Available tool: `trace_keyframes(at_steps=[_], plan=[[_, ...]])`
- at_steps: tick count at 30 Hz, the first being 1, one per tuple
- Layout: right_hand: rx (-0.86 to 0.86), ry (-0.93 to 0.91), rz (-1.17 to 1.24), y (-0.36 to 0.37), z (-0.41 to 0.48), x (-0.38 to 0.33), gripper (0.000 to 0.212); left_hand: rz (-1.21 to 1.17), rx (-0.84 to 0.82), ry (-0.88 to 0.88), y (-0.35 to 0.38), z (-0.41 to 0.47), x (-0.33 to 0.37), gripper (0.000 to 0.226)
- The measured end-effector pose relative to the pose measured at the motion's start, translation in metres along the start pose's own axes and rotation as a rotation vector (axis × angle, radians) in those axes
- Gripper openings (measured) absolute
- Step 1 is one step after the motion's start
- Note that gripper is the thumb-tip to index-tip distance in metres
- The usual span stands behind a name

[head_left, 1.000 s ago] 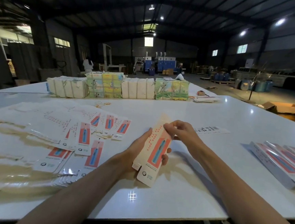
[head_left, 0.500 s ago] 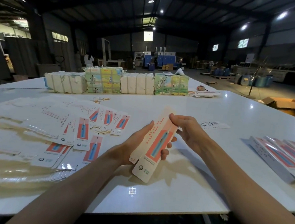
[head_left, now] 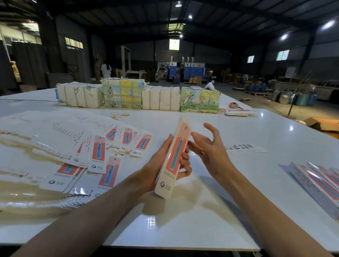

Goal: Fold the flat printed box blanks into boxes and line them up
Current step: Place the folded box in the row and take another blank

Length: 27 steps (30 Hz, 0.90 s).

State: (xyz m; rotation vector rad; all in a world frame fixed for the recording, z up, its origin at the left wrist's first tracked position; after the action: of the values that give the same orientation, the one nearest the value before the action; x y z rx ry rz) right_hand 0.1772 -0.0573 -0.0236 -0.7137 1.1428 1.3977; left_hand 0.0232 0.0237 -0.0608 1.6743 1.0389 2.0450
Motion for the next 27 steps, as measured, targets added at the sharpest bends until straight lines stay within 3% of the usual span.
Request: trace_keyframes(at_steps=[2, 7, 10, 13, 15, 18, 20, 23, 27], plan=[[-0.065, 0.028, -0.041, 0.003, -0.003, 0.004, 0.077, 0.025, 0.035, 0.027, -0.001, 0.000, 0.000, 0.054], [-0.086, 0.016, -0.068, 0.004, -0.005, 0.004, 0.057, 0.255, 0.145, 0.056, 0.008, -0.002, -0.004, 0.063], [-0.064, 0.003, -0.123, -0.002, -0.004, -0.001, 0.056, 0.551, 0.270, 0.102, 0.016, -0.005, -0.003, 0.069], [-0.073, 0.009, -0.221, -0.008, -0.003, -0.002, 0.061, 0.864, 0.404, 0.298, 0.020, -0.011, 0.003, 0.061], [-0.101, 0.026, -0.303, -0.007, -0.002, 0.000, 0.059, 0.934, 0.361, 0.380, 0.021, -0.013, 0.011, 0.066], [-0.152, 0.049, -0.317, -0.005, -0.001, 0.007, 0.057, 1.083, 0.309, 0.361, 0.021, -0.012, 0.012, 0.093], [-0.169, 0.064, -0.314, -0.005, -0.001, 0.009, 0.061, 1.144, 0.283, 0.355, 0.017, -0.010, 0.007, 0.100], [-0.146, 0.064, -0.344, -0.004, -0.001, 0.011, 0.065, 1.163, 0.329, 0.350, 0.018, -0.009, 0.007, 0.090], [-0.135, 0.008, -0.352, 0.000, -0.004, 0.008, 0.046, 1.161, 0.361, 0.349, 0.019, -0.009, 0.008, 0.079]])
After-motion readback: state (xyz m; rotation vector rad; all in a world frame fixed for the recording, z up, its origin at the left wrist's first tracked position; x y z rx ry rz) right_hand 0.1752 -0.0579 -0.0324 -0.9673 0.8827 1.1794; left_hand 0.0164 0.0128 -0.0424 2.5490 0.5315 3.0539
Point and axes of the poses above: each hand's wrist, its own z-axis towards the middle knuckle, its own y-axis out of the palm, x = y × z, the point moved 1 cm from there along z, towards the middle knuckle, and after that the axes turned 7 degrees about -x, right-handed, at the moved point
